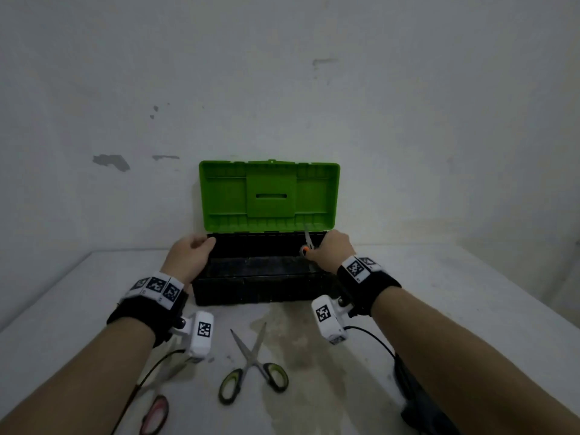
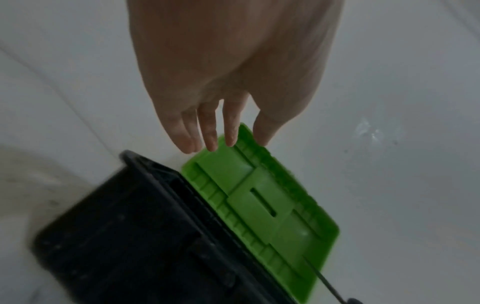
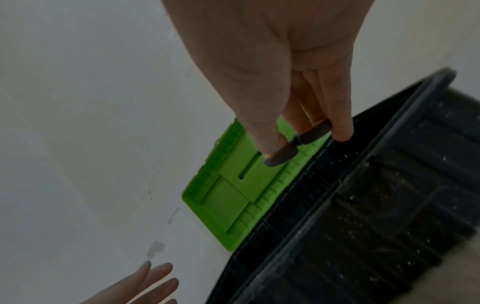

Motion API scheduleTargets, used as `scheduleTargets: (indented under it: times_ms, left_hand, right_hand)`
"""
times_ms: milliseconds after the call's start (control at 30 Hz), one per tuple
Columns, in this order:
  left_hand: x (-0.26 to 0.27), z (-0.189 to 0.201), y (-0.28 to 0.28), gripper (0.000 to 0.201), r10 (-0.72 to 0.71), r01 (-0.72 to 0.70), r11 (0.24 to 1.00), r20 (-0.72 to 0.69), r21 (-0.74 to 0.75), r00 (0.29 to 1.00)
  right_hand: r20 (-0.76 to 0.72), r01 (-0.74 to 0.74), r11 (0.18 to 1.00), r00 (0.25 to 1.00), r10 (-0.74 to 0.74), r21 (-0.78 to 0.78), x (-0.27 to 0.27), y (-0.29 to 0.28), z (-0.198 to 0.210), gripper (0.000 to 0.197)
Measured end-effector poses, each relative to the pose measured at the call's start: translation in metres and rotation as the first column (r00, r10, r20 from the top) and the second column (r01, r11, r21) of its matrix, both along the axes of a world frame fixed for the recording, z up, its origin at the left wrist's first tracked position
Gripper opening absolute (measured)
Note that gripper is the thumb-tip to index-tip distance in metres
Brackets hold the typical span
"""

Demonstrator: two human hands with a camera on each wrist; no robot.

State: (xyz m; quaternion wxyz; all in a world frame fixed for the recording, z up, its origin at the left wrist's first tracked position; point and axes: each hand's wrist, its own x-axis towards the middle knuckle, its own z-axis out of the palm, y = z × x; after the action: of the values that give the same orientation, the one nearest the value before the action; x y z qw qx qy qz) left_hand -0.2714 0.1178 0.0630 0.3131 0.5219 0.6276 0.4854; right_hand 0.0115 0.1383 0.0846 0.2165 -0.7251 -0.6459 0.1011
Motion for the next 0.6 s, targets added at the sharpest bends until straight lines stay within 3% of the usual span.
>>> scheduleTargets:
  times_ms: [133,267,367,500,600]
  left_hand:
    - [-0.029,-0.040,0.031,0.055,0.049,-0.058,0.989,-0.071,-0.138,0.996]
    - [-0.047,-0.082,0.063,0.036,0.039,-0.035,0.978,0.015,-0.207,0.999]
    - [-0.068,-0.118,0.094,0.034,0.052,-0.027,0.979,0.117,-0.200,0.992]
    - [-0.049,-0.078,0.052,0.029,0.025,0.018,0.981,0.219,-0.192,0.975]
    - [-0.045,-0.074,0.048,0.025,0.017,0.034,0.981,0.259,-0.191,0.966]
  right_hand:
    - [0.041,-0.045,0.991,0.998,0.050,-0.122,-0.023,0.029,-0.020,0.048]
    - [0.115,-0.083,0.971,0.987,0.111,-0.224,-0.039,0.047,-0.030,0.047]
    - [0.137,-0.072,0.964,0.985,0.110,-0.258,-0.045,0.056,-0.036,0.046]
    - [0.132,-0.081,0.950,0.983,0.126,-0.303,-0.054,0.068,-0.044,0.046]
    - [0.158,-0.065,0.940,0.980,0.124,-0.335,-0.061,0.090,-0.061,0.046]
